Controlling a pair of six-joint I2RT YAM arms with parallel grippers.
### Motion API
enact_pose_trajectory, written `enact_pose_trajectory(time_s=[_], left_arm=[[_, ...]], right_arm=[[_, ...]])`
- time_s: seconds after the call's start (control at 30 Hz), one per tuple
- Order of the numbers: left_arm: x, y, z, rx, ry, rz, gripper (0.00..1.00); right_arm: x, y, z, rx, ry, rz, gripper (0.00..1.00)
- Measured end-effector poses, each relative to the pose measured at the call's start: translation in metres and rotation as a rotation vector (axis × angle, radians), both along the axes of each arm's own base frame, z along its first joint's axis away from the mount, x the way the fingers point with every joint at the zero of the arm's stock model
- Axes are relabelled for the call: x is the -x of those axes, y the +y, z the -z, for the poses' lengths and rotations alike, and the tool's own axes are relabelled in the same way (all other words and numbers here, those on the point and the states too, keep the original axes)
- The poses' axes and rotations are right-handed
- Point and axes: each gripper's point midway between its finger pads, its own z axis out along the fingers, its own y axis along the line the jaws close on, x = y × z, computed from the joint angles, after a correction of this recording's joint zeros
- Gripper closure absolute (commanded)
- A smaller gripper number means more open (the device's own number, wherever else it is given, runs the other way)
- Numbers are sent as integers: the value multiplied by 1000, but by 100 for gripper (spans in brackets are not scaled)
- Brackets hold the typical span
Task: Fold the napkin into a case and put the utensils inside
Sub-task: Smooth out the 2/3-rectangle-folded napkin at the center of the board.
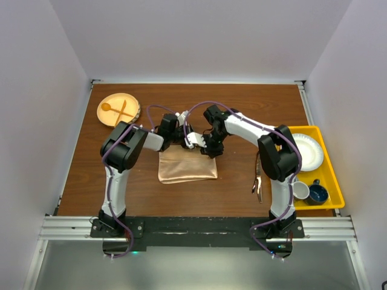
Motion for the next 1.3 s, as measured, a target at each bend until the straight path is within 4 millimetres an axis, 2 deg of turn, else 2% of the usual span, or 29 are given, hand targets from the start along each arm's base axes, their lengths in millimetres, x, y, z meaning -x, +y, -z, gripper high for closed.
enact_pose_trajectory(time_s=[0.07,0.2,0.33,0.4,0.47,0.53,0.6,0.7,0.9,1.3], left_arm=[[0,0,0,-4,-5,4,100],[0,0,0,-9,-13,10,100],[0,0,1,-13,-23,18,100],[0,0,1,-15,-30,22,100],[0,0,1,-16,-30,24,100],[0,0,1,-17,-30,25,100],[0,0,1,-18,-30,27,100],[-1,0,0,-23,-40,33,100],[-2,0,0,-28,-46,35,100],[-2,0,0,-29,-46,35,100]], right_arm=[[2,-1,-7,6,20,16,48],[1,0,-25,5,49,63,48],[4,4,-45,-22,116,156,55],[2,5,-56,-53,157,229,66],[-4,4,-68,-95,204,324,75],[-16,3,-80,-144,250,439,79],[-25,2,-83,-180,308,545,80],[-33,1,-74,-211,421,707,75],[-31,8,-44,-188,579,921,68],[-24,7,-25,-132,670,1118,66]])
